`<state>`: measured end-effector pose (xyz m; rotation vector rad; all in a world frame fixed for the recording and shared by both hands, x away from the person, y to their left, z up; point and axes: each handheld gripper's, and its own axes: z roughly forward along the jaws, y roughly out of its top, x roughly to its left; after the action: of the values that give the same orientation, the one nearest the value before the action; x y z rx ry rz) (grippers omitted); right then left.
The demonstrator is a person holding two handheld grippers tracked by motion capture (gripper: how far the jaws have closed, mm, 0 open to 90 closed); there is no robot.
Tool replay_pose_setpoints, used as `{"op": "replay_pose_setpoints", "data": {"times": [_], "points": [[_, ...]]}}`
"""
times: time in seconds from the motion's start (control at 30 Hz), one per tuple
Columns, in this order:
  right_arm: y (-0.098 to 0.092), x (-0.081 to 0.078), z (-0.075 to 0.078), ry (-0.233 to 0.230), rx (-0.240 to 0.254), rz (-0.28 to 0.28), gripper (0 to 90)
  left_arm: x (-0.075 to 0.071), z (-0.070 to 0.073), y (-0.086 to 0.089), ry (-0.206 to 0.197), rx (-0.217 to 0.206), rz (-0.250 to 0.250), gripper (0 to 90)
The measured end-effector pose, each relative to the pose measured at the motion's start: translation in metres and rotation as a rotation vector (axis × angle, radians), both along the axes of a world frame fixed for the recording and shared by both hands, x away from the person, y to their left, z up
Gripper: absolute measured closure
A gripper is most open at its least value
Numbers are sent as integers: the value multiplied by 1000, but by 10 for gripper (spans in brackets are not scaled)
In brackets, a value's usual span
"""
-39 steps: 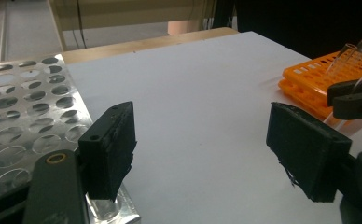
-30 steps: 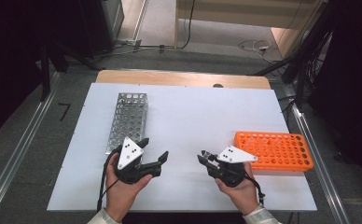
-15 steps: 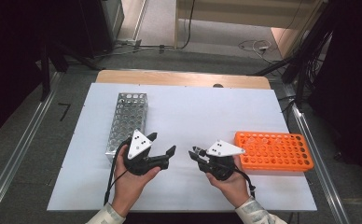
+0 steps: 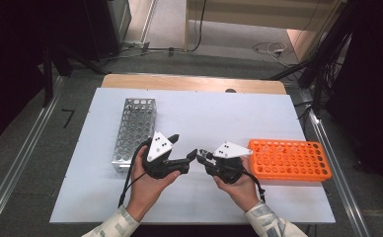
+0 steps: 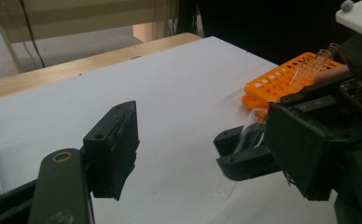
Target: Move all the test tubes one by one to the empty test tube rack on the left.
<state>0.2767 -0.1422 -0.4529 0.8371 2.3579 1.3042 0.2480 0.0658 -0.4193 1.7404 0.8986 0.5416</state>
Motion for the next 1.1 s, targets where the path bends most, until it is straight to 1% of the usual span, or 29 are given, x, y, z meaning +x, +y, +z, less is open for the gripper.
{"op": "replay_pose_setpoints", "data": {"times": [0.07,0.2,0.27,0.33,0.43,0.5,0.57,0.63,0.7,0.77,0.87,0.93,0.97,1.1], "points": [[2,2,1,-3,-3,6,732,3,0,-6,3,8,-8,265],[5,4,1,-1,-4,8,732,6,-2,-16,10,-8,-23,271],[6,5,1,-1,-2,12,732,6,-4,-20,8,13,-32,277],[8,5,1,0,-1,15,732,6,-5,-22,7,23,-35,290],[9,3,1,-3,-2,25,732,5,-6,-23,6,26,-44,349],[10,2,2,-4,0,28,732,5,-6,-23,2,40,-46,411],[10,1,3,-6,2,27,732,4,-7,-23,3,41,-57,471],[10,1,3,-7,5,27,732,4,-8,-24,8,39,-70,502],[10,1,4,-7,4,27,732,3,-9,-26,8,47,-76,533],[10,1,4,-7,6,25,731,3,-9,-28,1,59,-81,590],[10,1,4,-7,7,26,731,3,-10,-29,-2,63,-91,677],[10,1,5,-4,9,28,732,2,-10,-30,-12,70,-88,727],[10,1,5,-5,9,28,731,2,-10,-29,-16,76,-88,740],[10,0,5,-5,10,26,732,2,-10,-29,-18,74,-84,760]]}}
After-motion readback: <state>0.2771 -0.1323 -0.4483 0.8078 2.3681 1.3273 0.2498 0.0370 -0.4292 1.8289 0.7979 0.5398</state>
